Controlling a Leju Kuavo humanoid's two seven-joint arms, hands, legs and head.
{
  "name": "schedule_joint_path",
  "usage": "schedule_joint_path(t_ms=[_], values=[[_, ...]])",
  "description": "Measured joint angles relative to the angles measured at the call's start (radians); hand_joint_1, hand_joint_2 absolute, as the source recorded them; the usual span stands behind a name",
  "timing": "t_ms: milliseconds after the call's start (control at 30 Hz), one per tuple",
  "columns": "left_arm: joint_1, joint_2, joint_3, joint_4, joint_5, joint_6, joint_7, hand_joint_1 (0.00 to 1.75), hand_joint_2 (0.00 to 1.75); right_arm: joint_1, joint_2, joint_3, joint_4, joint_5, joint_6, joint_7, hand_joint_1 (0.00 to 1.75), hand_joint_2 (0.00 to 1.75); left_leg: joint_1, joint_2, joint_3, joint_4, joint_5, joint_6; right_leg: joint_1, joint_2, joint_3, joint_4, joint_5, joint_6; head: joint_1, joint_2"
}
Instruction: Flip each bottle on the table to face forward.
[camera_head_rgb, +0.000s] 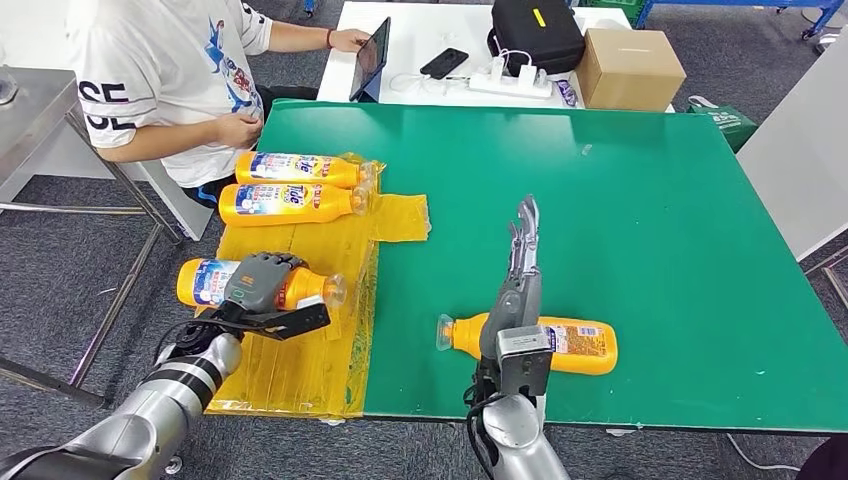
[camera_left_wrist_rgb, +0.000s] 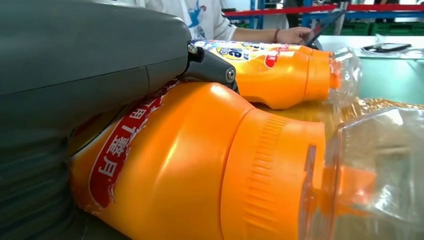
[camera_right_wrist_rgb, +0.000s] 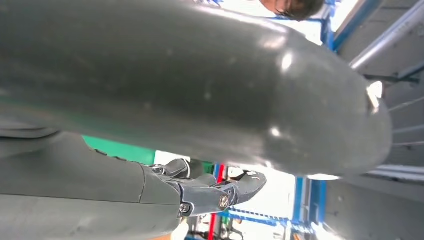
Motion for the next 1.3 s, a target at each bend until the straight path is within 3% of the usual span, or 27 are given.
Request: schedule_joint_path(t_ms=[233,367,400,533,1067,1267,1300], values=[[-0.008,0.017,-0.025,0.012,0.031,-0.066,-0.036,1.74,1.75,-0.001,0.003,-0.004,0.065,0.035,0.021,0.000,0.00,0.00,0.000,0.000,0.005,0.000,0.000,0.000,0.000,0.000,0.004,0.000,0.000,0.000,0.000,0.000],[-0.009,0.020,-0.032,0.014,0.042,-0.085,-0.041,0.07,1.75,-0.003,0.003,-0.005,0.085,0.040,0.020,0.000,0.00,0.00,0.000,0.000,0.006,0.000,0.000,0.000,0.000,0.000,0.006,0.000,0.000,0.000,0.000,0.000],[-0.009,0.021,-0.032,0.015,0.053,-0.104,-0.047,0.00,1.75,-0.004,0.003,-0.005,0.089,0.043,0.022,0.000,0.00,0.00,0.000,0.000,0.006,0.000,0.000,0.000,0.000,0.000,0.006,0.000,0.000,0.000,0.000,0.000],[-0.011,0.025,-0.031,0.015,0.146,-0.230,-0.096,0.00,0.00,-0.010,0.008,-0.005,0.111,0.052,0.039,0.005,0.00,0.00,0.000,0.000,0.008,-0.001,0.000,0.000,0.000,0.000,0.009,0.000,0.000,0.000,0.000,0.000],[0.013,0.063,-0.039,0.006,0.397,-0.511,-0.219,0.00,0.00,-0.052,0.023,-0.006,0.214,0.051,0.072,0.008,0.00,0.00,0.000,-0.004,0.015,-0.001,-0.001,-0.001,0.000,-0.001,0.017,0.000,-0.001,-0.001,0.000,0.000],[0.022,0.071,-0.033,0.001,0.427,-0.535,-0.240,0.00,0.00,-0.058,0.028,-0.006,0.234,0.050,0.073,0.008,0.00,0.00,0.000,-0.004,0.017,-0.001,-0.001,-0.001,0.000,-0.002,0.019,0.000,-0.002,-0.001,0.000,0.000],[0.023,0.072,-0.032,0.001,0.436,-0.540,-0.244,0.00,0.44,-0.059,0.028,-0.006,0.237,0.050,0.073,0.008,0.00,0.00,0.000,-0.004,0.017,-0.001,-0.001,-0.001,0.000,-0.002,0.019,0.000,-0.002,-0.001,0.000,0.000]])
